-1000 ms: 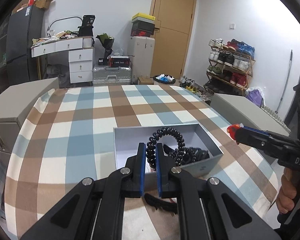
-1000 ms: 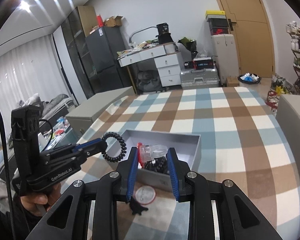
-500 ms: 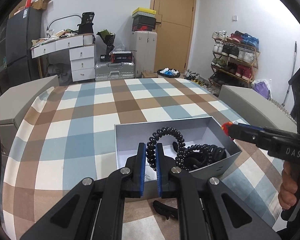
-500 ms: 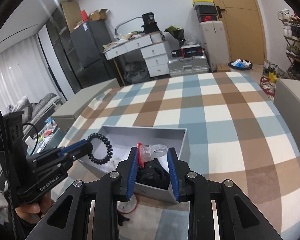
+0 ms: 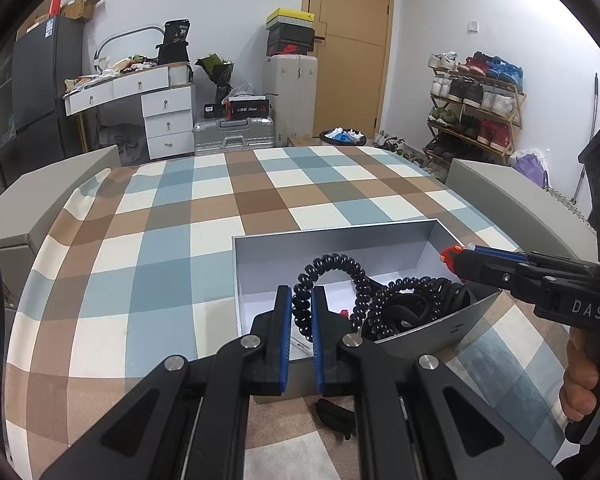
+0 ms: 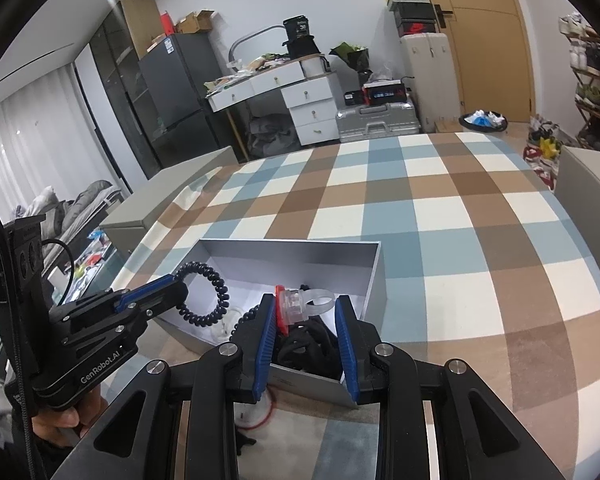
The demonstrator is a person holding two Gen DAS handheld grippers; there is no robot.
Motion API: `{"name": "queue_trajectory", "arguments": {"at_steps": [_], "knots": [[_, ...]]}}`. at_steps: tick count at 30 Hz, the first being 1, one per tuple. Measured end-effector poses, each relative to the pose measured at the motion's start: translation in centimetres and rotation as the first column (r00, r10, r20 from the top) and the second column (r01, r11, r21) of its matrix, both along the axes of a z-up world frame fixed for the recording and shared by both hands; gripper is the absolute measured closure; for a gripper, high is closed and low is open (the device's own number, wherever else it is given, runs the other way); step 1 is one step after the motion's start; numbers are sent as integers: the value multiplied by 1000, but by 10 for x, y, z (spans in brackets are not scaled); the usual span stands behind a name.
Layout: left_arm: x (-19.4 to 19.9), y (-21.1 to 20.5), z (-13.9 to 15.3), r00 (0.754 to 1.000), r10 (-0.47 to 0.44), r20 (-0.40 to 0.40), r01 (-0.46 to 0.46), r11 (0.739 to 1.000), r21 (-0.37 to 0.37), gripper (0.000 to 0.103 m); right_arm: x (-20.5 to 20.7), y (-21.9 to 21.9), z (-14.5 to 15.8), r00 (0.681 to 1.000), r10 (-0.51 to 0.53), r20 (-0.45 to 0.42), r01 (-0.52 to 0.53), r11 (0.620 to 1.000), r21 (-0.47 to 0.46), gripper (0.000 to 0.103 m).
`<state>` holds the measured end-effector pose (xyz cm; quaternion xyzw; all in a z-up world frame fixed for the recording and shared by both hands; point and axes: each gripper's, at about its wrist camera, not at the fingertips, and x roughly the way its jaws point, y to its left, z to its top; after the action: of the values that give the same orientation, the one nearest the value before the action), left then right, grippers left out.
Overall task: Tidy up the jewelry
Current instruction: 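Carry the clear item and bead bracelet into the grey box and open both grippers, then withdraw both tools from the box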
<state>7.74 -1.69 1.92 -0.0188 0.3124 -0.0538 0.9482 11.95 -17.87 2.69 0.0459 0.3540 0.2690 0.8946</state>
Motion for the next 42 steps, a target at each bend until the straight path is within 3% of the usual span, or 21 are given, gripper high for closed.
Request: {"name": "queue_trajectory", "arguments": {"at_steps": [15, 26, 29, 31, 32, 33, 36, 38, 40, 42], "knots": [[1, -4, -4, 999, -8, -38, 9, 1000, 22, 98, 4, 0, -2, 1000, 3, 8, -3, 1000, -10, 74], [1, -2, -3, 999, -6, -47, 6, 1000, -4, 98, 2, 2, -3, 1000, 11, 11, -11, 1000, -14, 73], [0, -2, -1, 998, -20, -55, 19, 1000, -18, 98, 0, 1, -1, 1000, 14, 23, -14, 1000, -7, 69], [0, -2, 0, 998, -28, -56, 27, 999, -24, 97, -2, 0, 2, 999, 17, 34, -17, 1000, 7, 57], [-1, -3, 2, 998, -30, -53, 29, 999, -23, 95, -3, -1, 4, 999, 16, 44, -16, 1000, 9, 57], [-2, -4, 3, 998, -34, -51, 33, 999, -23, 94, -5, -2, 6, 998, 11, 57, -11, 1000, 11, 56], [-7, -4, 9, 998, -43, -34, 42, 999, -25, 73, -9, -7, 11, 998, 7, 69, -8, 1000, 18, 45], [-12, -2, 13, 999, -40, -17, 40, 999, -24, 43, -12, -11, 13, 997, 3, 80, -4, 1000, 17, 35], [-18, 0, 15, 1000, -30, -8, 29, 999, -25, 28, -15, -14, 15, 997, -1, 83, 1, 1000, 9, 26], [-23, 3, 16, 1000, -28, -9, 28, 999, -23, 24, -20, -17, 16, 997, 3, 82, -4, 1000, 10, 15]]}}
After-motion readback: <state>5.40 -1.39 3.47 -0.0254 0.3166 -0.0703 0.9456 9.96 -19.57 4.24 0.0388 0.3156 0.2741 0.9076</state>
